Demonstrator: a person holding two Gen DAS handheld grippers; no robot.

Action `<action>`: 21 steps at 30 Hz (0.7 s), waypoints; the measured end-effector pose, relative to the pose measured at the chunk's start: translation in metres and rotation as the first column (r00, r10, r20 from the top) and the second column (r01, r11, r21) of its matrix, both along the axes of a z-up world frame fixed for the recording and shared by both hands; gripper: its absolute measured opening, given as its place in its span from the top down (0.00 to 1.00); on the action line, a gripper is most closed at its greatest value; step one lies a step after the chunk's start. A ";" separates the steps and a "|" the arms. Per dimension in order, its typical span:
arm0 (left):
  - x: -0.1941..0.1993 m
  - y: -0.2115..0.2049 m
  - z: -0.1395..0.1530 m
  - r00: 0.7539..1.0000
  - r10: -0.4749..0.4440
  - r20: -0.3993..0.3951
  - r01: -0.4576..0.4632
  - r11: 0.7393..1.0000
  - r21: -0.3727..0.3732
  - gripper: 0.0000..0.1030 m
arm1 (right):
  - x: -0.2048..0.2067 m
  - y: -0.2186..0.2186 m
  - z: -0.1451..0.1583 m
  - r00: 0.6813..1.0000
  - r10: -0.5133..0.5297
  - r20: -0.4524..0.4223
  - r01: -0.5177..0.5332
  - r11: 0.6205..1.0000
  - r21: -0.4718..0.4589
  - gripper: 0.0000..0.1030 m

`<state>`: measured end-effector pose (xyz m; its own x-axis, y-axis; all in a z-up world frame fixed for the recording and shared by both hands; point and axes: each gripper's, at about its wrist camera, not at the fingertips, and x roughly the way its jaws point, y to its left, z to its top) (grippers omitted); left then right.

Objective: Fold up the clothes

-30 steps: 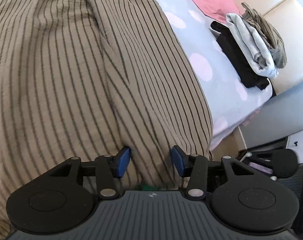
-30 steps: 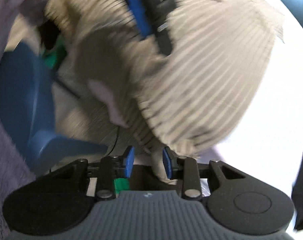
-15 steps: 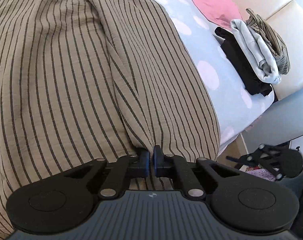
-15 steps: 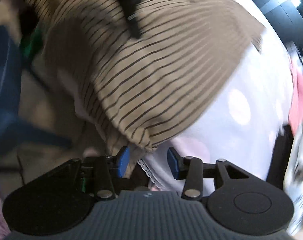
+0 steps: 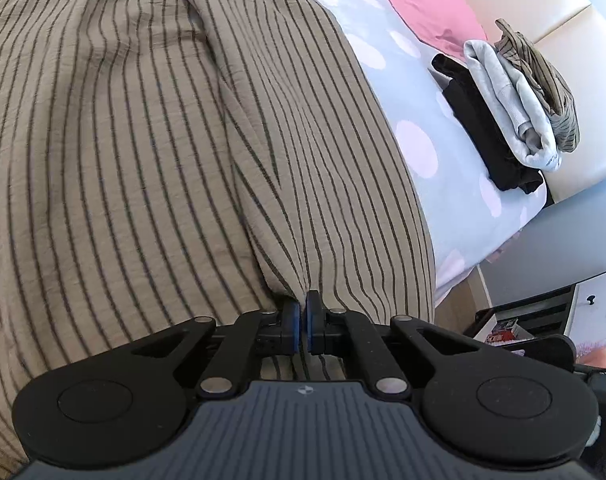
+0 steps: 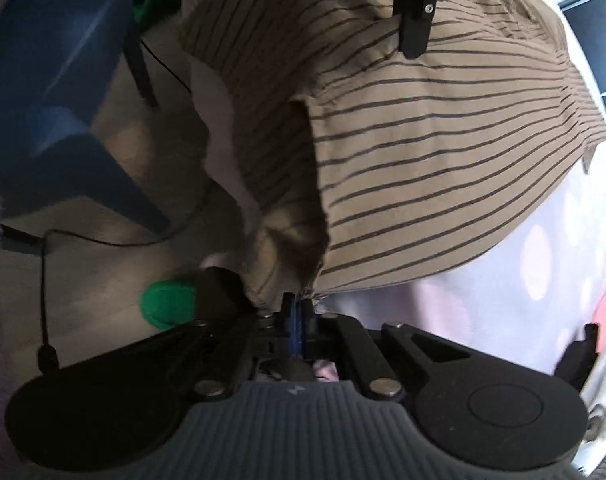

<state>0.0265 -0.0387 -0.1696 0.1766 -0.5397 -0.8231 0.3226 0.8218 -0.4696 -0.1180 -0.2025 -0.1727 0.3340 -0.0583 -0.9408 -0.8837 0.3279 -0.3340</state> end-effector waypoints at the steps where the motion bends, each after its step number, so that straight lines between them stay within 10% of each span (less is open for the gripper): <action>1: -0.001 0.002 0.001 1.000 0.004 -0.004 -0.004 1.000 0.000 0.99 | 0.000 -0.001 -0.001 0.999 -0.007 -0.032 0.007 1.000 -0.002 1.00; 11: -0.010 0.020 -0.011 0.991 0.012 -0.135 -0.008 0.999 0.032 1.00 | 0.011 -0.003 0.020 0.978 -0.177 0.114 0.186 0.980 -0.069 0.93; 17: -0.017 0.037 -0.010 0.988 0.043 -0.151 -0.034 0.998 0.062 1.00 | 0.037 -0.004 0.078 0.889 -0.380 0.255 0.357 0.925 0.133 0.67; 21: -0.022 0.054 0.006 0.994 0.079 -0.072 -0.073 0.995 0.072 0.80 | 0.052 0.007 0.108 0.830 -0.468 0.304 0.396 0.878 0.269 0.56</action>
<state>0.0041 0.0153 -0.1634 0.1512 -0.4683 -0.8706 0.2238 0.8740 -0.4312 -0.0661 -0.1951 -0.0648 0.6235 -0.1110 -0.7739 -0.4723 0.7354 -0.4860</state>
